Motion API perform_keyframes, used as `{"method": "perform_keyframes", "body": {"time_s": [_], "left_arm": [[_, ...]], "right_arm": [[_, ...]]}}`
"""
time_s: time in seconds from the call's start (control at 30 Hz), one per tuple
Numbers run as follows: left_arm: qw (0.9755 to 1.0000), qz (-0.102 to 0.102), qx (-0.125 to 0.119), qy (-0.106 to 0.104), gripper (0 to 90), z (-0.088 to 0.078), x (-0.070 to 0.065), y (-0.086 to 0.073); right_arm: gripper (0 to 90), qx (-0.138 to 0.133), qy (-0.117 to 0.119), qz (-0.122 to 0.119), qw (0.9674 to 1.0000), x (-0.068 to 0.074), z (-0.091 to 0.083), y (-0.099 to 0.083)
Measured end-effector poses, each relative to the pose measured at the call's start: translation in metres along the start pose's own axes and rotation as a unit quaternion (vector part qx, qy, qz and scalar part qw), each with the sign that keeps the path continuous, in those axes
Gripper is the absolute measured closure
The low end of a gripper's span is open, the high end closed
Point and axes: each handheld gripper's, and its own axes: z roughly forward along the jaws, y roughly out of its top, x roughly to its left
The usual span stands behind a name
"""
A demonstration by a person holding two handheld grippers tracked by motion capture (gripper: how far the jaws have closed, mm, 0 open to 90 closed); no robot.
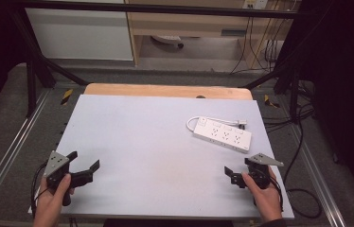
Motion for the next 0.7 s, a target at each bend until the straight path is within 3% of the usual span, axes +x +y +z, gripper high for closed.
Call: {"method": "perform_keyframes", "body": {"time_s": [0.33, 0.5, 0.63, 0.7], "left_arm": [[0.9999, 0.0, 0.002, -0.013, 7.4, 0.002, -0.002, 0.0], [0.9999, 0.002, 0.004, -0.016, 7.1, 0.003, -0.004, 0.0], [0.9998, 0.003, 0.004, -0.018, 7.0, 0.004, -0.004, 0.001], [0.9998, 0.002, 0.004, -0.017, 7.0, 0.004, -0.004, 0.0]], "right_arm": [[5.1, -0.005, 0.018, 0.005, 0.9998, 0.005, -0.002, 0.004], [4.7, -0.026, 0.028, -0.002, 0.9993, 0.011, -0.005, 0.013], [4.2, -0.042, 0.015, 0.0, 0.999, 0.011, -0.007, 0.021], [4.2, -0.058, -0.005, 0.002, 0.9983, 0.007, -0.006, 0.031]]}}
